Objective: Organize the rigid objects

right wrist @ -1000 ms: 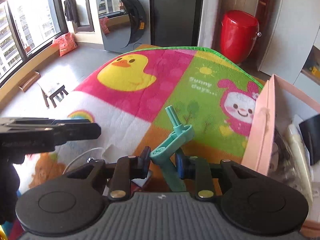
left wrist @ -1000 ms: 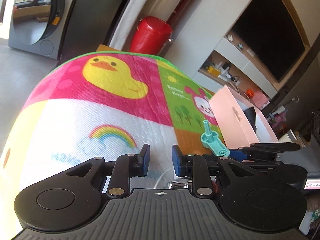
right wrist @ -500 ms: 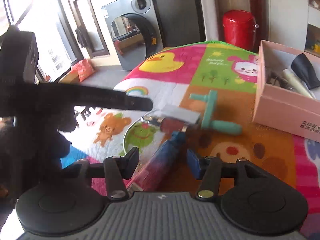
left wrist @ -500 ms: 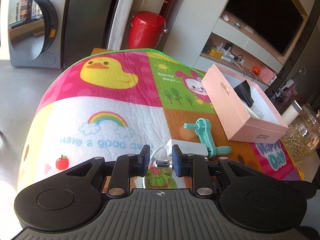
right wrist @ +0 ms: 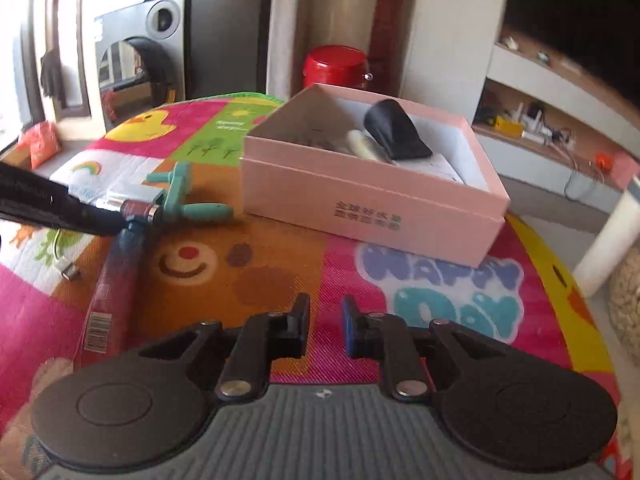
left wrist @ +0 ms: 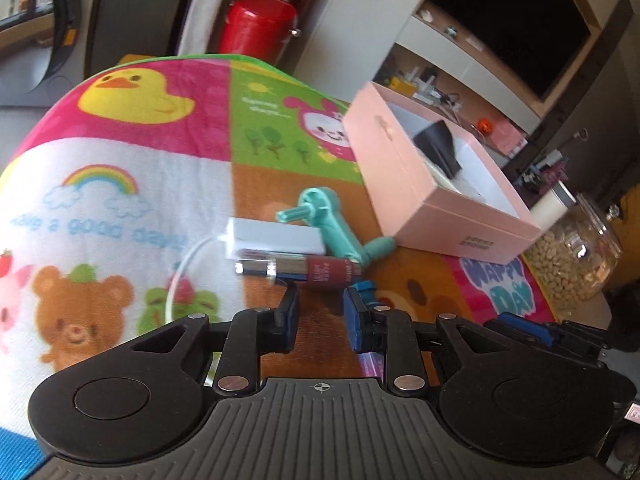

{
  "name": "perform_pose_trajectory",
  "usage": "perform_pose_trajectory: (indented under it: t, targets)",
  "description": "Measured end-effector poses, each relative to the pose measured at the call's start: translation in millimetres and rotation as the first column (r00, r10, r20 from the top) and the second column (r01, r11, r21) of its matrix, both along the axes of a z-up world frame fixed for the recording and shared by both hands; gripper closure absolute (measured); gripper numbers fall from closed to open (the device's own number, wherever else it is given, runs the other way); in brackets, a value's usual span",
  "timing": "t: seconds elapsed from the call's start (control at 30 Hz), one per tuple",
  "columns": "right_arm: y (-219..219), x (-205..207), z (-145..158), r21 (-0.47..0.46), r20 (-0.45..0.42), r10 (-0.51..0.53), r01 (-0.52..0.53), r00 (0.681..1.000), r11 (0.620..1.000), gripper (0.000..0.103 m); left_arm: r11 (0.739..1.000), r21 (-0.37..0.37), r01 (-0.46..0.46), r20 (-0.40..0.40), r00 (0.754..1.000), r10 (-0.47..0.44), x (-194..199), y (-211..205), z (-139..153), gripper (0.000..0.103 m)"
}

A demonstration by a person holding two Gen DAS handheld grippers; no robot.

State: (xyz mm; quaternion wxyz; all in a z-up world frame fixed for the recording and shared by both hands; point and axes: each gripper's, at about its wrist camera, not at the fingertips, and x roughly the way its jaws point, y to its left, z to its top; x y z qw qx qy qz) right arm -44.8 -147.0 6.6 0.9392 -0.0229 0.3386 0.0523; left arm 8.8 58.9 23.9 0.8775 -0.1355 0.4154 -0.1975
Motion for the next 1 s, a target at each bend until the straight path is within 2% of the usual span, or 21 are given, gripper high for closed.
perform_pose_trajectory:
  t: [0.07, 0.13, 0.27, 0.33, 0.37, 0.4, 0.47, 0.53, 0.57, 0.6, 0.7, 0.8, 0.93, 1.0]
  targets:
    - [-13, -4, 1, 0.102, -0.020, 0.016, -0.014, 1.000, 0.995, 0.075, 0.998, -0.028, 0.053, 0.010, 0.999, -0.053, -1, -8, 5, 0.077]
    - [-10, -12, 5, 0.139, -0.006, 0.077, -0.075, 0.997, 0.987, 0.066, 0.999, 0.011, 0.052, 0.050, 0.997, -0.053, -5, -12, 14, 0.077]
    - [22, -18, 13, 0.135, 0.017, 0.190, -0.190, 0.982, 0.972, 0.058, 0.996, 0.091, -0.014, 0.101, 0.995, 0.005, -9, -3, 26, 0.077]
    - [39, -11, 14, 0.166, 0.003, 0.220, -0.217, 0.976, 0.962, 0.052, 0.990, 0.126, -0.059, 0.123, 0.991, 0.043, -10, 5, 29, 0.077]
    - [48, -7, 14, 0.184, -0.015, 0.237, -0.230, 0.971, 0.955, 0.046, 0.985, 0.150, -0.082, 0.135, 0.989, 0.062, -10, 8, 29, 0.077]
    - [58, -2, 13, 0.198, -0.034, 0.251, -0.240, 0.967, 0.950, 0.045, 0.980, 0.171, -0.100, 0.144, 0.987, 0.076, -10, 12, 29, 0.077]
    - [78, 6, 10, 0.190, -0.047, 0.276, -0.263, 0.960, 0.946, 0.045, 0.975, 0.191, -0.115, 0.147, 0.985, 0.088, -10, 17, 27, 0.077]
    - [95, 9, 4, 0.117, -0.044, 0.277, -0.271, 0.960, 0.956, 0.048, 0.975, 0.190, -0.118, 0.141, 0.986, 0.091, -10, 21, 26, 0.077]
    - [102, 9, 1, 0.061, -0.044, 0.274, -0.271, 0.961, 0.961, 0.060, 0.974, 0.193, -0.119, 0.139, 0.986, 0.093, -9, 23, 25, 0.077]
    - [104, 6, 0, 0.006, -0.031, 0.273, -0.273, 0.962, 0.962, 0.065, 0.973, 0.196, -0.120, 0.138, 0.986, 0.094, -9, 24, 24, 0.077]
    - [90, 1, 0, -0.055, -0.012, 0.239, -0.239, 0.971, 0.969, 0.072, 0.969, 0.216, -0.123, 0.141, 0.986, 0.094, -7, 23, 21, 0.077]
    - [57, 3, -3, -0.075, -0.003, 0.135, -0.134, 0.991, 0.988, 0.072, 0.954, 0.274, -0.117, 0.172, 0.983, 0.071, -6, 14, 16, 0.077]
    - [9, 3, -7, -0.019, -0.007, 0.027, -0.027, 1.000, 0.999, 0.070, 0.945, 0.312, -0.097, 0.179, 0.983, 0.041, -4, 1, 11, 0.080]
    - [-9, 1, -11, 0.040, -0.012, 0.001, -0.001, 1.000, 0.999, 0.057, 0.950, 0.302, -0.081, 0.179, 0.984, 0.027, -3, -2, 10, 0.080]
